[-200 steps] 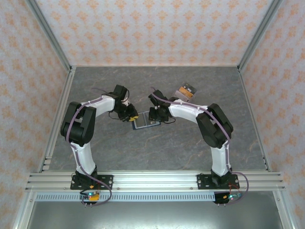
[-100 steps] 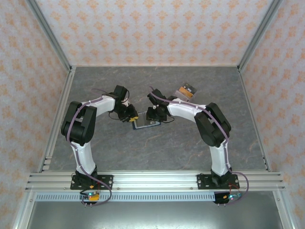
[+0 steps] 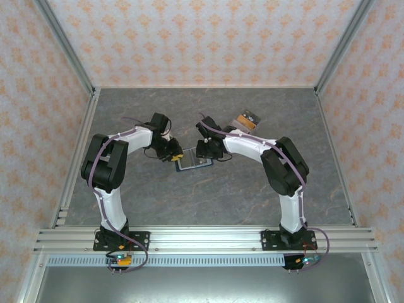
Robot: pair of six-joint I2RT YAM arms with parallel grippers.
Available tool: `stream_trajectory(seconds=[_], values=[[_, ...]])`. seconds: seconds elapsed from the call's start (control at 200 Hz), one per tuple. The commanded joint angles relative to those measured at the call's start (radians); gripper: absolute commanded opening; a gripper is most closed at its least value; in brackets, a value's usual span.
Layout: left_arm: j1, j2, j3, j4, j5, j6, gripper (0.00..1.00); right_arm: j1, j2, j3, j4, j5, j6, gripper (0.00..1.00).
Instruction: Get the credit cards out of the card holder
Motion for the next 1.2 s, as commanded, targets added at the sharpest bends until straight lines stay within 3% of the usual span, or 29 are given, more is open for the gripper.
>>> stream_trajectory(seconds=[0.0, 0.525, 0.751, 0.946, 1.196], values=[[0.004, 0.038, -0.014, -0.028, -0.02, 0.023, 0.18, -0.003, -0.013, -0.007, -0.032, 0.052, -0.008, 0.37], [0.004, 0.04, -0.016, -0.025, -0.016, 0.019, 0.18, -0.003, 0.034, 0.014, -0.037, -0.01, -0.022, 0.34], [0.004, 0.042, -0.018, -0.023, -0.014, 0.021, 0.18, -0.003, 0.054, 0.031, -0.08, 0.044, -0.021, 0.38], [0.004, 0.045, -0.018, -0.02, -0.011, 0.02, 0.18, -0.003, 0.059, 0.029, -0.067, 0.013, -0.024, 0.39], [0.004, 0.044, -0.025, -0.02, -0.01, 0.021, 0.18, -0.002, 0.014, 0.019, -0.034, -0.037, -0.015, 0.33]])
